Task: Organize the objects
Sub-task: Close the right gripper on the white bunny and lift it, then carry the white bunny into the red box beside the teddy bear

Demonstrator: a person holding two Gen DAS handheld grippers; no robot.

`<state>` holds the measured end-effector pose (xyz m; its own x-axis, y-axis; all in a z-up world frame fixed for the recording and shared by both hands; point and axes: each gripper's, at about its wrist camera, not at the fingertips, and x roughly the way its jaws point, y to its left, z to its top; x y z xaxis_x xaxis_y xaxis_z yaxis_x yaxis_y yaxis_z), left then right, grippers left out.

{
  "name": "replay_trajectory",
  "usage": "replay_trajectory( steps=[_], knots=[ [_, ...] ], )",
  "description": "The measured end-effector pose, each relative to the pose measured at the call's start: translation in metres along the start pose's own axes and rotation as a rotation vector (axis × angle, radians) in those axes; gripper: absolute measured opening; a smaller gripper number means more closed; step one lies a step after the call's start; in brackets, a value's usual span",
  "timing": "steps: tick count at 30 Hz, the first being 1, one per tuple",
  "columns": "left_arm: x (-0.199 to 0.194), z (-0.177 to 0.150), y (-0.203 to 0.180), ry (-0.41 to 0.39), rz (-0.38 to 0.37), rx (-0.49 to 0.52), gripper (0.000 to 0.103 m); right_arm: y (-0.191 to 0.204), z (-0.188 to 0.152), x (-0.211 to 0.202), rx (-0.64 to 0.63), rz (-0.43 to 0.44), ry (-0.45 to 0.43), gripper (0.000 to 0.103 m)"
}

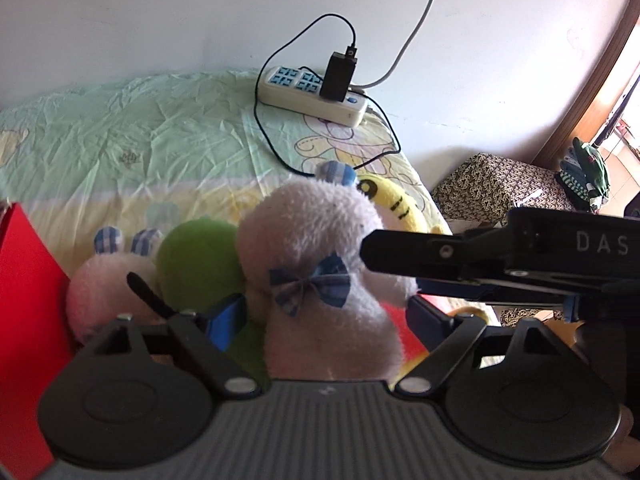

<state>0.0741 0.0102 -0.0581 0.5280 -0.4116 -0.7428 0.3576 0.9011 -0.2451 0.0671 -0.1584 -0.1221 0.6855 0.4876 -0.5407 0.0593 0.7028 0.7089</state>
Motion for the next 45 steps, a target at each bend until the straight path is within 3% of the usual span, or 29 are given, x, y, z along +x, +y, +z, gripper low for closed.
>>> replay_trajectory(
  steps=[6,15,30,40,45],
  knots=[
    [0.007,0.001,0.002,0.016,-0.021,0.022,0.068,0.002,0.0,0.014,-0.019,0.004,0.032,0.051],
    [-0.002,0.0,-0.001,0.004,-0.037,0.036,0.056,0.008,-0.004,0.004,-0.038,0.008,0.016,0.036],
    [-0.066,-0.026,-0.018,-0.062,-0.024,0.081,0.054,0.047,-0.038,-0.042,-0.137,0.068,-0.027,0.031],
    [-0.117,-0.074,-0.023,-0.066,-0.028,0.144,0.054,0.064,-0.079,-0.06,-0.149,0.13,0.06,0.03],
    [-0.144,-0.09,-0.013,-0.088,0.0,0.128,0.054,0.085,-0.093,-0.056,-0.182,0.186,0.1,0.03]
  ],
)
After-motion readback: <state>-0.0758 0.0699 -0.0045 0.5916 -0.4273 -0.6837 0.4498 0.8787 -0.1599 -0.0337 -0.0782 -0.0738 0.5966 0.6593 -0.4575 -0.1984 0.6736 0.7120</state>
